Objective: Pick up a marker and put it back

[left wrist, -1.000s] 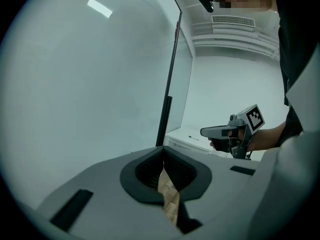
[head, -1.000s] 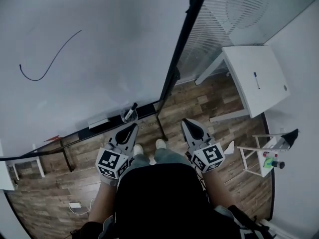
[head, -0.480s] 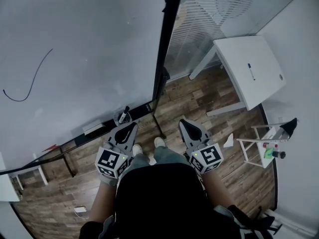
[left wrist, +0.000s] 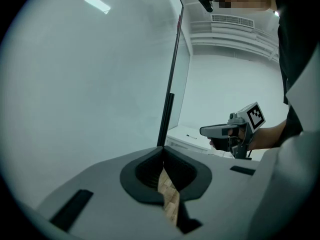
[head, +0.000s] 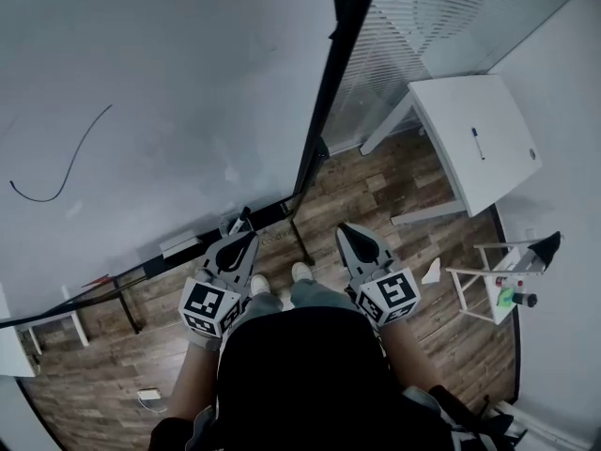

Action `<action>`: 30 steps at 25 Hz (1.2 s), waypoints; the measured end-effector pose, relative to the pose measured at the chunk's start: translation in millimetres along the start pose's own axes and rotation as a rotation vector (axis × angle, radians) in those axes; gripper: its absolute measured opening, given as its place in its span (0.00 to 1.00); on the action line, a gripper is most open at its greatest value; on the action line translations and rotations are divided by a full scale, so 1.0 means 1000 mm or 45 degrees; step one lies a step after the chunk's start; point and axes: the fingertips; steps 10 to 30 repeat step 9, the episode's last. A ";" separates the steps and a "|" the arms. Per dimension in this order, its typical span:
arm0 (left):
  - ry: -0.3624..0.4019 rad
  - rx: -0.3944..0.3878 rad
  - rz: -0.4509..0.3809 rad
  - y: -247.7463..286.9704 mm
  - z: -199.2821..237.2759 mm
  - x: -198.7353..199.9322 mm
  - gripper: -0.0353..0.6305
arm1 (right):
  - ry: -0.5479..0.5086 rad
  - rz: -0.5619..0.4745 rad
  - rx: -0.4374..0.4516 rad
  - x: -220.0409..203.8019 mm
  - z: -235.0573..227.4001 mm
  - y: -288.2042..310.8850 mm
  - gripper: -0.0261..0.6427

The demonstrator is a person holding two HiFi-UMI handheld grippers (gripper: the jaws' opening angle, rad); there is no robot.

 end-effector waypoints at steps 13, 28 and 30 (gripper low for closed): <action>-0.012 0.022 0.000 -0.009 0.013 -0.004 0.08 | -0.002 0.002 0.031 0.006 0.010 0.014 0.08; -0.012 0.022 0.000 -0.009 0.013 -0.004 0.08 | -0.002 0.002 0.031 0.006 0.010 0.014 0.08; -0.012 0.022 0.000 -0.009 0.013 -0.004 0.08 | -0.002 0.002 0.031 0.006 0.010 0.014 0.08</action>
Point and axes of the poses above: the fingertips, and each gripper's own axes: y forward along the fingers, z to its left, x out of its top, and after that the axes turned 9 degrees about z, right-handed
